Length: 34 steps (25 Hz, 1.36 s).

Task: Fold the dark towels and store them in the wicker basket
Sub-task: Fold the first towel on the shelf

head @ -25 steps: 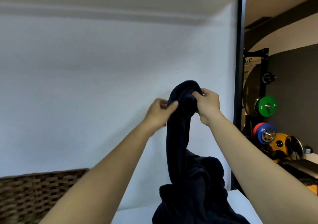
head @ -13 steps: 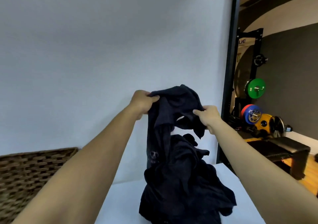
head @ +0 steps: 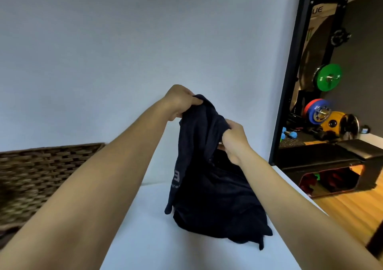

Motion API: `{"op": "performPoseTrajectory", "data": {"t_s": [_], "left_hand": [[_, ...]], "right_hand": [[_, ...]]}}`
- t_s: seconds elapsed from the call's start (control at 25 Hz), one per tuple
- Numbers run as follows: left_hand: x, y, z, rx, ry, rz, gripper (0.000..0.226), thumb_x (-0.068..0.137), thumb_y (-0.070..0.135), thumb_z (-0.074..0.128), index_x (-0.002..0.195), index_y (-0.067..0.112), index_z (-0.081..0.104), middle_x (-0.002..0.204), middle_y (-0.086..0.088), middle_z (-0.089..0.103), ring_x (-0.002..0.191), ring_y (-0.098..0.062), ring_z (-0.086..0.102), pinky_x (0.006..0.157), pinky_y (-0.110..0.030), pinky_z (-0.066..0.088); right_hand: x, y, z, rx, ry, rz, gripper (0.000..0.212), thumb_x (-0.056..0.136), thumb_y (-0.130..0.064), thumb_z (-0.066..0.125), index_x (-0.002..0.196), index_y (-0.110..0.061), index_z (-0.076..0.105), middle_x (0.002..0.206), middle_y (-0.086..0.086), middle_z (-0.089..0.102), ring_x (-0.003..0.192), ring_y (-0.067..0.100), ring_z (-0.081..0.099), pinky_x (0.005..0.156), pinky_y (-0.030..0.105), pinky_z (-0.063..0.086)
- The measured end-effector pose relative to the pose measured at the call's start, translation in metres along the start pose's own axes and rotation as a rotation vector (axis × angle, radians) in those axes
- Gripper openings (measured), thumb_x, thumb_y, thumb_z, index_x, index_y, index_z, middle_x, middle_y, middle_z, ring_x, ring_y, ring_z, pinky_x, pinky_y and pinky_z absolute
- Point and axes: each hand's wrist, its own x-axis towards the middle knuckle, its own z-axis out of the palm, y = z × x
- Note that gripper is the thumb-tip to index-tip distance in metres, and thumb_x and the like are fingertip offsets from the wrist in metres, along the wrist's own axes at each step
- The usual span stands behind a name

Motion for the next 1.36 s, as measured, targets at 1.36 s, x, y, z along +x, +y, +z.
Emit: {"op": "performPoseTrajectory", "data": {"t_s": [1.36], "left_hand": [[-0.046,-0.04,-0.027,-0.495,-0.138,-0.152,0.028,0.101,0.029,0.051,0.101,0.009,0.071,0.095,-0.003,0.074,0.083,-0.018,0.071,0.076,-0.03,0.056]], "right_hand": [[0.007,-0.014,-0.035,0.461,-0.128,0.181,0.023,0.101,-0.037,0.053,0.102,-0.015,0.063,0.091,0.001,0.072,0.07,0.022,0.065,0.068,0.036,0.053]]}}
